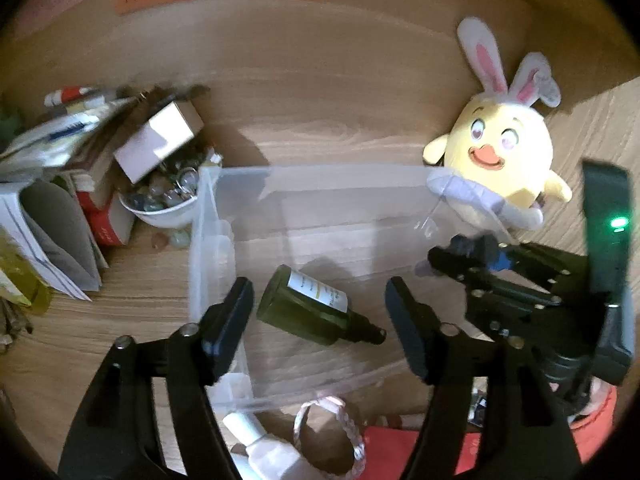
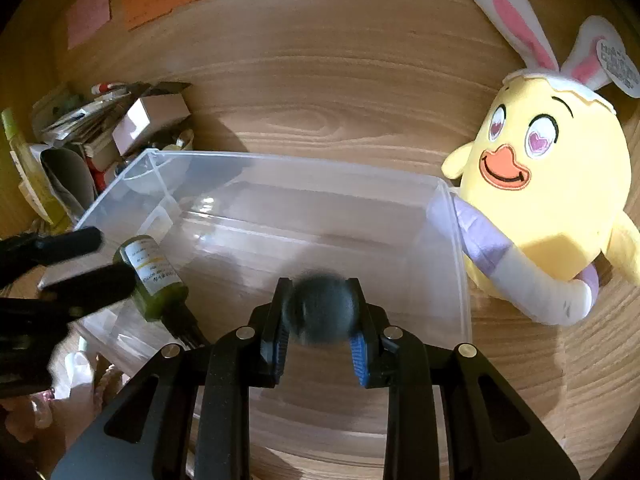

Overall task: Organize objects
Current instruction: 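Lower both bottles into the clear box and open both tools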

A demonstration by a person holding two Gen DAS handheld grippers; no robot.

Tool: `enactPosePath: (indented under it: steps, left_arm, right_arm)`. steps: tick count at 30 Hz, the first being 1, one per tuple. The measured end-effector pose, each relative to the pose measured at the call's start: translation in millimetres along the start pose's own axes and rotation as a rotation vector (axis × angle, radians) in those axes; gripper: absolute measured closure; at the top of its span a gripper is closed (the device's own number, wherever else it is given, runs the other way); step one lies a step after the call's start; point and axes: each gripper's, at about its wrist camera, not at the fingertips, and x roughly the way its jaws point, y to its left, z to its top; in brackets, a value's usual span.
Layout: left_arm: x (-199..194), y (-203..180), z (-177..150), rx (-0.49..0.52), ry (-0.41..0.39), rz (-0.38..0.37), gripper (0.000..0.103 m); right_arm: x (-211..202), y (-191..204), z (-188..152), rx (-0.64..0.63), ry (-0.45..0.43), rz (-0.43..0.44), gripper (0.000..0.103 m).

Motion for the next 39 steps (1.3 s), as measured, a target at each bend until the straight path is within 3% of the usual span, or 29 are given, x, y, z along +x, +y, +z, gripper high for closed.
enactPosePath:
  steps: [4,7,9,12,17,27,39]
  left_arm:
    - [-21.5,-1.0,-0.1,0.029,-0.057,0.02,0.019]
    - [-32.1,-3.4,-0.8,0.053,-0.081,0.036,0.016]
    - [-39.3,-4.8,-2.1,0.063,-0.092,0.036,0.014]
    - [-46.1,-5.1,-3.8,0.069,-0.102,0.04,0.013]
    - [-56.8,0.3,-6.0,0.048,-0.109,0.039,0.009]
    - [-69.0,16.8,-12.5,-0.001,-0.097,0.038,0.005]
    - [-74.7,24.7,-36.6,-0.006,-0.047,0.036,0.005]
  right_arm:
    - [1.6,1.3,-0.1,0.003,0.008,0.003,0.078]
    - [0.6,3.7,-0.3,-0.005,0.006,0.003,0.068]
    - [-4.0,5.3,-1.2,-0.012,-0.009,-0.01,0.053]
    - [-16.1,8.7,-0.9,-0.029,-0.053,-0.048,0.04]
    - [-35.3,13.0,0.4,-0.035,-0.097,-0.07,0.026]
    - [-75.3,20.9,-16.4,-0.054,-0.143,-0.076,0.01]
    - [-95.3,19.8,-47.5,-0.002,-0.131,-0.035,0.007]
